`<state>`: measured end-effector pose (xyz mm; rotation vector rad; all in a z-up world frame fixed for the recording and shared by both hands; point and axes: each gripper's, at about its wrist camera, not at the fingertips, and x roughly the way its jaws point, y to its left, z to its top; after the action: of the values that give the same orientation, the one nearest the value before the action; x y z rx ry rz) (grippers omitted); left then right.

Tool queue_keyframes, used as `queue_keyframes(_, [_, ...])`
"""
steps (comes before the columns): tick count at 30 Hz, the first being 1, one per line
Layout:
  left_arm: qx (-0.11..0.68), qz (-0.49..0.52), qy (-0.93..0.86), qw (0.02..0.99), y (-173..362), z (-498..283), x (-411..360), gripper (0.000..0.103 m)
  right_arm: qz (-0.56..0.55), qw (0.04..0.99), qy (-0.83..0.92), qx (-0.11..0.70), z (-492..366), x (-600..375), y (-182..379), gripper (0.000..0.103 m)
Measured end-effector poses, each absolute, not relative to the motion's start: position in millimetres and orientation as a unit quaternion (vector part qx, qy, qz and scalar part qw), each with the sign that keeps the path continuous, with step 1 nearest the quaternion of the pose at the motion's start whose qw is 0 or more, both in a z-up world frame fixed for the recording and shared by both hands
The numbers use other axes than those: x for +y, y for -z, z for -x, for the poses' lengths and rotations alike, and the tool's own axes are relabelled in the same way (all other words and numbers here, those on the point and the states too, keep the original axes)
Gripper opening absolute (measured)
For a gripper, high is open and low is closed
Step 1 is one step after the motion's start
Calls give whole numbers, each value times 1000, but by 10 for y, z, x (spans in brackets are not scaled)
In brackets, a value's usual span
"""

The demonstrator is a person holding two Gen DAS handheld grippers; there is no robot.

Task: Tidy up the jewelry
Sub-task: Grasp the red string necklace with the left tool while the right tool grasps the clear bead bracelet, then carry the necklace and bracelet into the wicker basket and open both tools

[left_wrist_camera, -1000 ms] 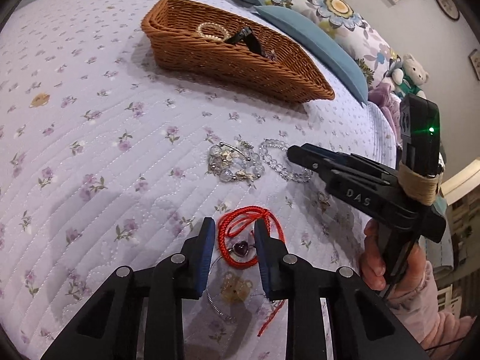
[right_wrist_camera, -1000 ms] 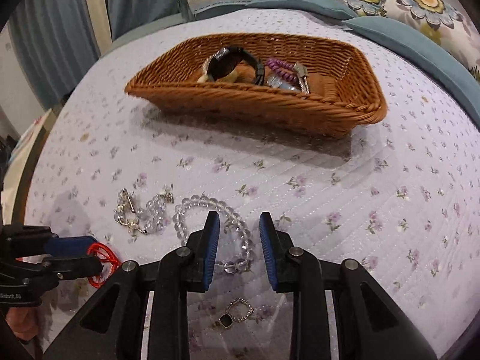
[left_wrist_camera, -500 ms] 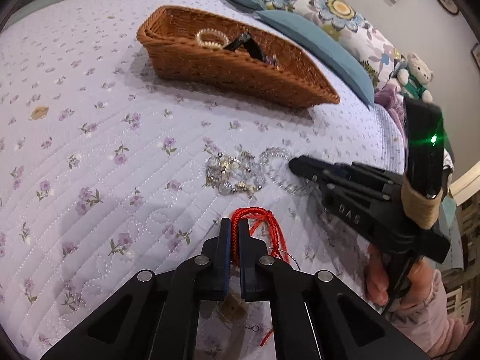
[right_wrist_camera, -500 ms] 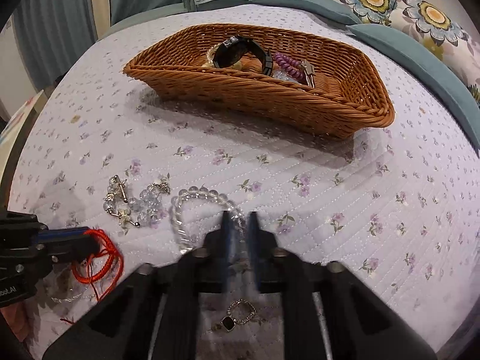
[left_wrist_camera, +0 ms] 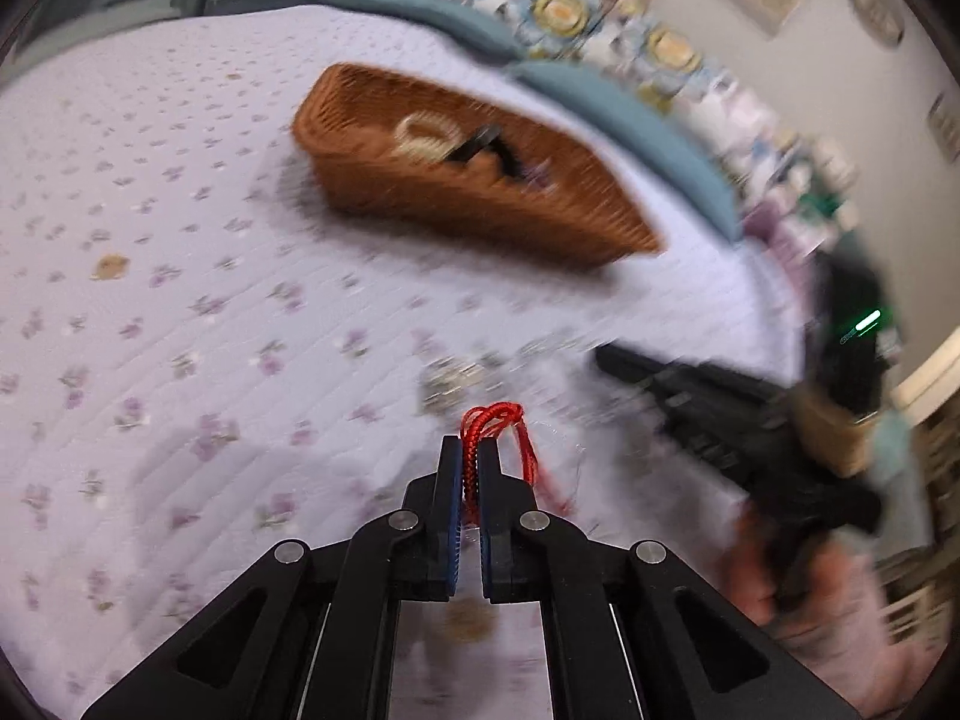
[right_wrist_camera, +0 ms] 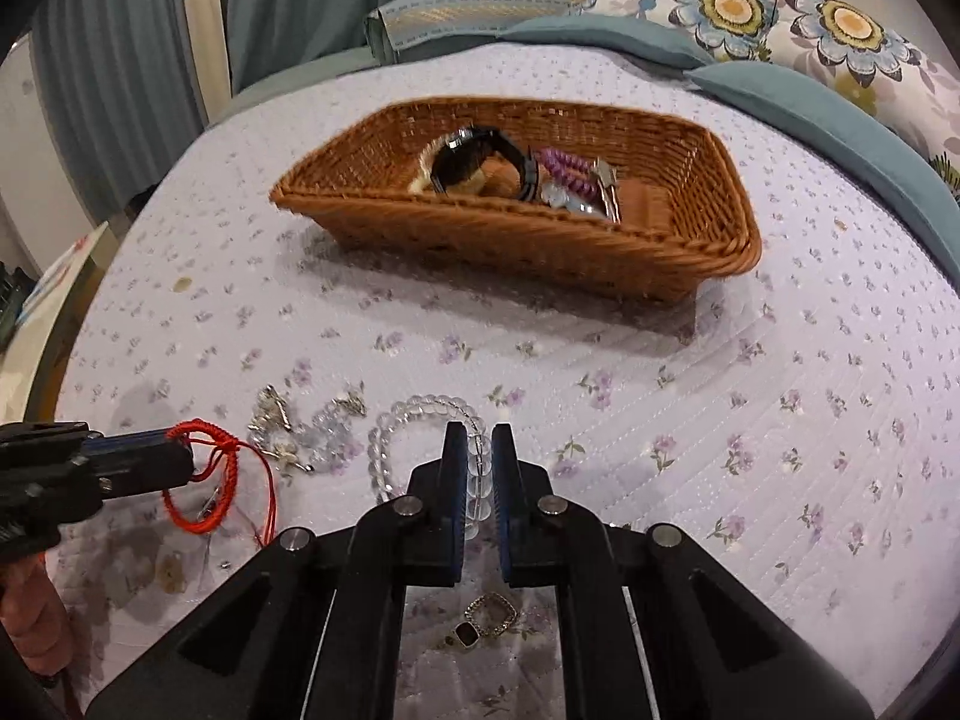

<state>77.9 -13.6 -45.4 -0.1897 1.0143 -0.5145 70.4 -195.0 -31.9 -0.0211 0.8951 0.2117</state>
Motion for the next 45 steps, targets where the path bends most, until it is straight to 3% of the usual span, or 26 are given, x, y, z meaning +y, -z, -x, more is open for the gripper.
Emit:
queue_keyframes(12, [423,189,368,806,80,-644,87,4,2,899,-101,427,-707,-1984,325,10])
queue_keyframes(14, [472,141,306,815,272,-761,18,4,0,898,-99,429,-716,-1993,334,10])
queue_keyframes(17, [516,169,318,777,532,-808,-39,4,-3,898,-98,429,-708,-2007,320,10])
queue_keyframes(19, [495,149,331,790,423,-754,-119,4,-7,898,-98,429,-709,-2023,317,10])
queue_keyframes(27, [358,259,442,781,-85,-594,217,4,-17,906,-100,411,-659,-2050,244,10])
queue_keyframes(33, [364,277,431,778,-35,-705,236,4,-47,919,-118,372,-518,-2145,32,10])
queue_keyframes(45, [331,214,418,818,-730,-1181,79,4,-89,937,-131,312,-580,-2349,-655,10])
